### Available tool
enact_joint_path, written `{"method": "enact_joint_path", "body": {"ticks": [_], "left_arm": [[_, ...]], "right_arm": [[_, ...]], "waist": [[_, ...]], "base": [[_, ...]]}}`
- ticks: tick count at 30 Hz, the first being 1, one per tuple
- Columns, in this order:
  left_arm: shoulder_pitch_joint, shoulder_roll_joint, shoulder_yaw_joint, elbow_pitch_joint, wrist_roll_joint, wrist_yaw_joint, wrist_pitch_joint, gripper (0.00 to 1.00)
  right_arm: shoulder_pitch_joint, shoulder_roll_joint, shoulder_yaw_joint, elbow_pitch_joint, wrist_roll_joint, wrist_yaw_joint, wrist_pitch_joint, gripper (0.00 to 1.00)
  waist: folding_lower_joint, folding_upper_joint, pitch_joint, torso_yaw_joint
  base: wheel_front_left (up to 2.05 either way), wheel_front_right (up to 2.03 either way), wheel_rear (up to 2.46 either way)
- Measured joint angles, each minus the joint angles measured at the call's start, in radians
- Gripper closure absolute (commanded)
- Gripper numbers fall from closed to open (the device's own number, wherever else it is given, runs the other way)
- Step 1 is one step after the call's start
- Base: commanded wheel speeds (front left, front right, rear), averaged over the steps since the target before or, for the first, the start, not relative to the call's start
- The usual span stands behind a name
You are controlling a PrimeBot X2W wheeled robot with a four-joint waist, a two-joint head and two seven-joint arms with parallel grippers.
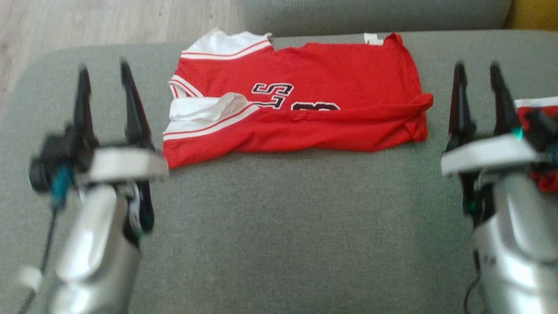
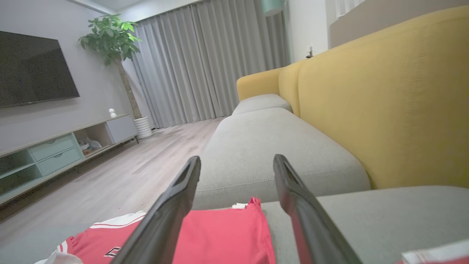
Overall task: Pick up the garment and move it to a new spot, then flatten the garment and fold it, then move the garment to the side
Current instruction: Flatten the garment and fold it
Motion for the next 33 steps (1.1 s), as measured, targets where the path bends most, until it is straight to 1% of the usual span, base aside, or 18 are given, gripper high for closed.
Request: {"method": "enact_joint_path", "body": {"ticks": [1, 3, 5, 8, 11, 13, 19, 22, 23, 27, 33], "left_arm": [[0.052, -0.013, 0.018, -0.022, 0.019, 0.0, 0.0, 0.0], [0.138, -0.041, 0.048, -0.052, 0.052, -0.013, 0.0, 0.0], [0.205, -0.072, 0.071, -0.059, 0.069, -0.033, 0.0, 0.0], [0.292, -0.102, 0.095, -0.06, 0.107, -0.065, 0.0, 0.0], [0.353, -0.126, 0.126, -0.056, 0.134, -0.089, 0.0, 0.0], [0.366, -0.136, 0.147, -0.048, 0.144, -0.104, 0.0, 0.0], [0.325, -0.152, 0.161, 0.018, 0.188, -0.156, 0.001, 0.0], [0.246, -0.151, 0.165, 0.093, 0.197, -0.157, 0.001, 0.0], [0.216, -0.15, 0.167, 0.13, 0.197, -0.165, 0.002, 0.0], [0.121, -0.142, 0.166, 0.278, 0.197, -0.164, 0.09, 0.0], [0.055, -0.108, 0.176, 0.458, 0.209, -0.102, 0.155, 0.0]], "right_arm": [[0.044, 0.029, -0.031, -0.036, -0.026, 0.0, 0.0, 0.0], [0.135, 0.059, -0.07, -0.098, -0.076, 0.0, 0.0, 0.0], [0.211, 0.067, -0.092, -0.143, -0.096, 0.0, 0.0, 0.0], [0.296, 0.07, -0.087, -0.192, -0.141, 0.0, 0.0, 0.0], [0.354, 0.076, -0.04, -0.222, -0.116, 0.0, 0.0, 0.0], [0.378, 0.083, -0.028, -0.229, -0.084, 0.0, 0.0, 0.0], [0.372, 0.083, 0.003, -0.257, -0.046, 0.0, 0.0, 0.0], [0.341, 0.083, 0.008, -0.267, -0.043, 0.0, 0.0, 0.0], [0.327, 0.083, 0.012, -0.27, -0.042, 0.0, 0.0, 0.0], [0.295, 0.083, 0.024, -0.279, -0.038, 0.0, 0.0, 0.0], [0.295, 0.083, 0.036, -0.279, -0.033, 0.0, -0.001, 0.0]], "waist": [[0.0, 0.0, -0.009, 0.0], [-0.0001, 0.0, -0.027, 0.002], [0.0, 0.0, -0.043, 0.003], [0.0, 0.0, -0.063, 0.002], [-0.0001, 0.0, -0.075, -0.006], [0.0, 0.0, -0.072, -0.012], [0.0002, 0.0, -0.034, -0.029], [0.0004, 0.0, -0.001, -0.039], [0.0005, 0.0, 0.01, -0.044], [0.0005, 0.0, 0.052, -0.063], [0.0005, 0.0, 0.098, -0.095]], "base": [[0.0, 0.0, 0.0], [0.0, 0.0, 0.0], [0.0, 0.0, 0.0], [0.0, 0.0, 0.0], [0.0, 0.0, 0.0], [0.0, 0.0, 0.0], [0.0, 0.0, 0.0], [0.0, 0.0, 0.0], [0.0, 0.0, 0.0], [0.0, 0.0, 0.0], [0.0, 0.0, 0.0]]}}
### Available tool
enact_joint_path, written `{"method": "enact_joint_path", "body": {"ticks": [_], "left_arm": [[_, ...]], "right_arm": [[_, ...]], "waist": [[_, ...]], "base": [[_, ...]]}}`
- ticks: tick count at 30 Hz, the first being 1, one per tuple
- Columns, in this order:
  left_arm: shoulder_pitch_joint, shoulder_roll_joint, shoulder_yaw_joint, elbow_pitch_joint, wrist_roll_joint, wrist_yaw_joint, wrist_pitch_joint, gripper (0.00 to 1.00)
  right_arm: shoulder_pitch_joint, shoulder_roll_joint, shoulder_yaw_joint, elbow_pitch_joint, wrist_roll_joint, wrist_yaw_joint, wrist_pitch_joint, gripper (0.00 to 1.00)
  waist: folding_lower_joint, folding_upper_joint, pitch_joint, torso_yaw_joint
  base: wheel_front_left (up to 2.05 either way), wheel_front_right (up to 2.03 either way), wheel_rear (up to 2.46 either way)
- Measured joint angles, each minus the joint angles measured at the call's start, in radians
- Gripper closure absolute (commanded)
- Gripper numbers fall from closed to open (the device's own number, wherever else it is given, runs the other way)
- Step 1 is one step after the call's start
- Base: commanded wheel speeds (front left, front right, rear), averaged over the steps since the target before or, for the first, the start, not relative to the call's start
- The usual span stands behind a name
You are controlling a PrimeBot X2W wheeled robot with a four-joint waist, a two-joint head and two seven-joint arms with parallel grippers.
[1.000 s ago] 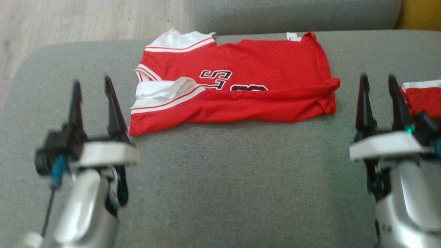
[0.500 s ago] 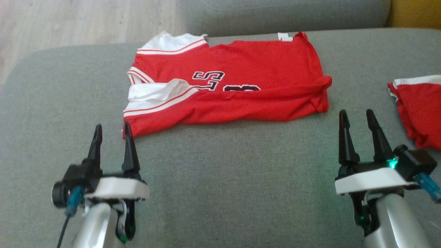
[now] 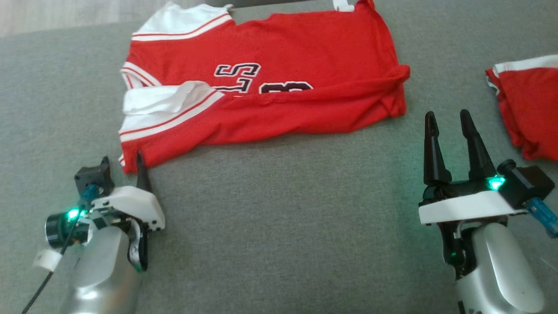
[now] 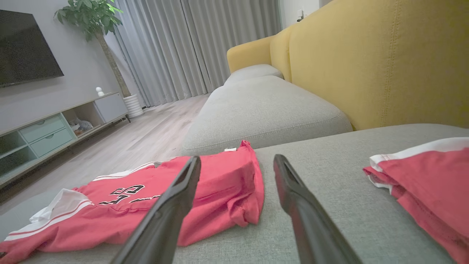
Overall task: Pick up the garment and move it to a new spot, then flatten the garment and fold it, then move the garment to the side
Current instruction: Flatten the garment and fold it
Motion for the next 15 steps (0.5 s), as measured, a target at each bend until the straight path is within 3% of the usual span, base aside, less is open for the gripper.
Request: {"method": "enact_joint_path", "body": {"ticks": [6, 7, 8, 9, 15], "left_arm": [[-0.061, 0.008, 0.0, 0.093, 0.004, -0.002, 0.018, 0.0], [-0.069, 0.008, 0.0, 0.103, 0.004, -0.01, 0.019, 0.09], [-0.075, 0.008, 0.0, 0.113, -0.002, -0.017, 0.019, 0.68], [-0.079, 0.007, 0.0, 0.121, -0.007, -0.025, 0.016, 1.0], [-0.084, -0.007, -0.005, 0.132, -0.014, -0.063, -0.063, 1.0]], "right_arm": [[-0.001, 0.0, 0.005, 0.0, 0.009, 0.0, 0.0, 0.0], [-0.001, 0.0, 0.005, 0.001, 0.012, 0.0, 0.0, 0.0], [-0.002, 0.0, 0.005, 0.001, 0.013, 0.0, 0.0, 0.0], [-0.002, 0.0, 0.005, 0.003, 0.013, 0.0, 0.0, 0.0], [-0.004, 0.0, 0.004, 0.066, 0.012, 0.0, 0.0, 0.0]], "waist": [[-0.0001, 0.0, 0.014, -0.019], [-0.0002, 0.0, 0.014, -0.02], [-0.0002, 0.0, 0.014, -0.02], [-0.0002, 0.0, 0.014, -0.019], [-0.0002, 0.0, 0.005, -0.004]], "base": [[0.0, 0.0, 0.0], [0.0, 0.0, 0.0], [0.0, 0.0, 0.0], [0.0, 0.0, 0.0], [0.0, 0.0, 0.0]]}}
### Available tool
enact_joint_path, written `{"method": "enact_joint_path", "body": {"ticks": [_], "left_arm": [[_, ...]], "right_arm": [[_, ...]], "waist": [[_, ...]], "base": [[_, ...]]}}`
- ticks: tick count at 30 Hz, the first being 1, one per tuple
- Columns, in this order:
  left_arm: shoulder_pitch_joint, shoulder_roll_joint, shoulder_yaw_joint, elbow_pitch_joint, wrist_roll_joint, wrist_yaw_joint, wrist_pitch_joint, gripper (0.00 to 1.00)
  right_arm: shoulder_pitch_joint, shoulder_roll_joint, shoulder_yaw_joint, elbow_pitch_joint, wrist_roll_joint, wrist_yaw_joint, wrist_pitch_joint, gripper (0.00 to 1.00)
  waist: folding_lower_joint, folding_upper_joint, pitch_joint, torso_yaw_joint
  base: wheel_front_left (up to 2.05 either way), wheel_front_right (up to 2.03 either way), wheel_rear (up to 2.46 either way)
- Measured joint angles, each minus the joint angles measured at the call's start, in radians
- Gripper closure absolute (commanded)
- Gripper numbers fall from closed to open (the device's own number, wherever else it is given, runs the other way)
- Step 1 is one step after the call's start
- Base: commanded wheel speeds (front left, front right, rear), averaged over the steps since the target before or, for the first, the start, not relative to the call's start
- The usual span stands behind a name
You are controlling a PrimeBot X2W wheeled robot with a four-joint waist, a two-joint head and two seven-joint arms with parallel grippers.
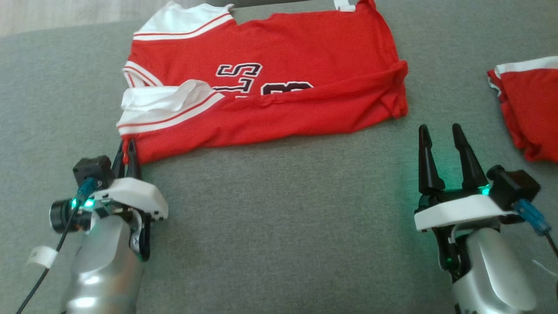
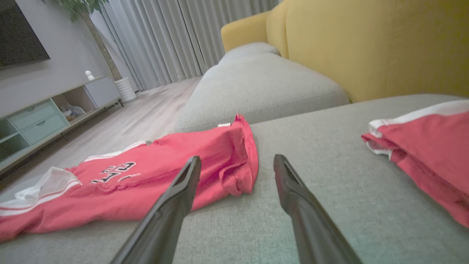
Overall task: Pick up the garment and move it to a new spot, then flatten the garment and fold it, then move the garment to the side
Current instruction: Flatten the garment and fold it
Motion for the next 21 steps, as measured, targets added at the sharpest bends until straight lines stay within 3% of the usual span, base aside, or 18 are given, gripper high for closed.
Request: {"method": "enact_joint_path", "body": {"ticks": [4, 12, 21], "left_arm": [[-0.015, -0.006, -0.012, -0.072, -0.006, -0.048, -0.075, 1.0], [-0.047, -0.026, -0.016, -0.322, 0.034, -0.084, -0.087, 1.0], [-0.033, -0.054, -0.05, -0.376, 0.065, -0.1, -0.087, 1.0]], "right_arm": [[-0.059, 0.0, -0.012, 0.135, -0.019, 0.0, 0.033, 0.0], [-0.26, -0.002, -0.068, 0.321, -0.169, 0.0, 0.158, 0.0], [-0.379, -0.002, -0.197, 0.517, -0.386, 0.0, 0.292, 0.0]], "waist": [[0.0, 0.0, -0.011, 0.025], [0.0, 0.0, 0.002, 0.065], [0.0001, 0.0, 0.035, 0.112]], "base": [[0.0, 0.0, 0.0], [0.0, 0.0, 0.0], [0.0, 0.0, 0.0]]}}
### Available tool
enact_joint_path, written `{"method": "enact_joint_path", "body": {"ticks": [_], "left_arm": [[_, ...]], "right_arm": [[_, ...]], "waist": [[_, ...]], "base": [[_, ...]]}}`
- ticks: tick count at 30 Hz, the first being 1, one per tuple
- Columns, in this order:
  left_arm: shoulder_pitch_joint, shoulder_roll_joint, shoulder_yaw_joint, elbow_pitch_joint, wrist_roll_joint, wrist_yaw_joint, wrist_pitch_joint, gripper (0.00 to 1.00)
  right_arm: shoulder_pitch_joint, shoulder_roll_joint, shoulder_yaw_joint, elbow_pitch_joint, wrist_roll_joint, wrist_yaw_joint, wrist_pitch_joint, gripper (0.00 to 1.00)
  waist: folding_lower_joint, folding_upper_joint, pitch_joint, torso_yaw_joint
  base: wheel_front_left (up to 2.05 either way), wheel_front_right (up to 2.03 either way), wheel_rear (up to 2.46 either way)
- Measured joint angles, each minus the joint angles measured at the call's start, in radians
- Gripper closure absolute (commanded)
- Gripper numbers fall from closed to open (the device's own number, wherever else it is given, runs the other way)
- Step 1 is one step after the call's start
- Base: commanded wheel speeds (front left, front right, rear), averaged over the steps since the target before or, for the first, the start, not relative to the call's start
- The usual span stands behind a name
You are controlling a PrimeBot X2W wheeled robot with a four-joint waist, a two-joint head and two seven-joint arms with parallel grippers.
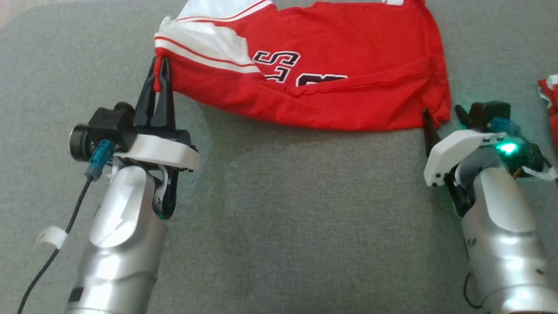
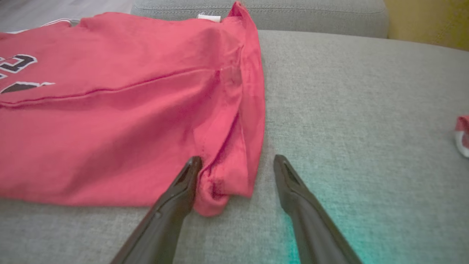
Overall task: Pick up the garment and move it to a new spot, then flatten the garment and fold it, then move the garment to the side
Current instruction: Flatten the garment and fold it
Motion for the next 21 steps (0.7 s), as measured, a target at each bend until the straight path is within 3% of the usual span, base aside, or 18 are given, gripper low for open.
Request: {"method": "enact_joint_path", "body": {"ticks": [6, 8, 21], "left_arm": [[0.002, -0.007, -0.004, -0.002, 0.005, -0.011, 0.0, 1.0], [0.004, -0.008, -0.004, 0.008, 0.009, -0.013, 0.0, 1.0], [0.071, 0.024, -0.028, 0.207, 0.037, 0.008, 0.026, 1.0]], "right_arm": [[-0.07, -0.003, -0.041, 0.083, -0.027, 0.0, 0.03, 0.0], [-0.08, -0.008, -0.028, 0.111, -0.014, 0.0, 0.03, 1.0], [-0.02, -0.004, -0.024, 0.168, -0.015, 0.0, -0.015, 1.0]], "waist": [[-0.0001, 0.0, 0.003, 0.019], [-0.0001, 0.0, -0.003, 0.021], [-0.0001, 0.0, -0.112, -0.005]], "base": [[0.0, 0.0, 0.0], [0.0, 0.0, 0.0], [0.0, 0.0, 0.0]]}}
